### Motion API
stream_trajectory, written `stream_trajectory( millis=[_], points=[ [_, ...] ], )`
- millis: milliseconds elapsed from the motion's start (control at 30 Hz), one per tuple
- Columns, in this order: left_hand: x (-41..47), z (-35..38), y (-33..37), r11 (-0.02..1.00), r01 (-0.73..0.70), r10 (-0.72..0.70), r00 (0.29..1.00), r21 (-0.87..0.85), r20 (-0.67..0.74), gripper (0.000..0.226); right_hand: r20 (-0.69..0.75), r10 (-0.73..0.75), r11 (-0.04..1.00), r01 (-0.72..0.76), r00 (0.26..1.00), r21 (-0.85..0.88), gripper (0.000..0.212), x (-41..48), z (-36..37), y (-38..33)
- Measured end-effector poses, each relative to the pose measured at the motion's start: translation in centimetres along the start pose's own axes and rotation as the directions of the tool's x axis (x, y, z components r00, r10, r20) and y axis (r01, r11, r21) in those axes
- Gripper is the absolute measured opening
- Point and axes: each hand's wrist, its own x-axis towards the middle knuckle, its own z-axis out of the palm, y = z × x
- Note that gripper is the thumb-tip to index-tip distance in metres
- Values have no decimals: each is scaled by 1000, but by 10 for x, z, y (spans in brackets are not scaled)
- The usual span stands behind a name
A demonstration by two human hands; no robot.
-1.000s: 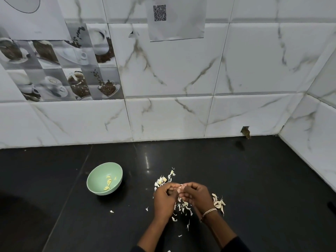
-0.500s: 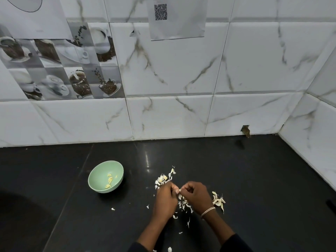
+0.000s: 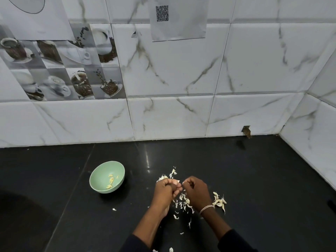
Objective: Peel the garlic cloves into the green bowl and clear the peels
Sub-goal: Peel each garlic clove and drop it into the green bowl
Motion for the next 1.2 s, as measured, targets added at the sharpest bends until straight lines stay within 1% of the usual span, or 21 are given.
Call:
stream_trajectory(
  millis=[100,200,233,300,400,433,500,567,600,667,733,867,933,1100,1200],
  points=[
    [-2,-4,3,993,22,-20,1000,-119,15,8,18,41,998,-40,999,-45,23,6,3,12],
    [-1,-7,2,988,21,-20,1000,-155,10,10,87,71,983,-55,994,-176,26,13,5,21],
    [0,-9,1,986,21,-21,1000,-165,3,11,106,85,975,-60,991,-216,24,15,6,23],
    [1,-11,0,985,22,-24,1000,-173,-12,13,129,131,968,-98,983,-231,17,19,7,29],
    [2,-14,-3,988,3,-6,1000,-157,-20,16,148,172,980,-154,974,-125,10,19,8,36],
    [3,-16,-4,989,-6,2,1000,-145,-24,17,154,188,982,-182,970,-57,11,17,7,36],
    [5,-18,-5,992,-25,21,999,-122,-35,17,170,235,965,-251,957,80,22,14,6,37],
    [6,-19,-5,995,-47,43,998,-92,-42,17,177,277,942,-303,944,146,28,12,4,36],
    [6,-19,-5,995,-56,53,998,-81,-41,16,173,279,938,-307,945,162,25,10,2,34],
    [7,-21,-6,995,-68,66,997,-66,-41,15,157,241,942,-270,958,199,13,7,-3,28],
    [8,-21,-7,996,-82,81,996,-42,-36,15,168,172,942,-212,971,261,6,4,-9,17],
    [7,-18,-9,992,-122,122,992,44,-8,14,294,42,901,-164,955,402,10,-1,-15,-6],
    [5,-16,-10,988,-137,137,991,78,-4,13,306,23,898,-154,952,412,10,-2,-15,-12],
    [2,-12,-11,969,-173,176,984,177,1,11,281,41,928,-141,959,345,6,-2,-14,-14],
    [0,-10,-12,973,-169,169,985,158,14,14,258,48,944,-128,965,303,5,-1,-13,-13]
  ],
)
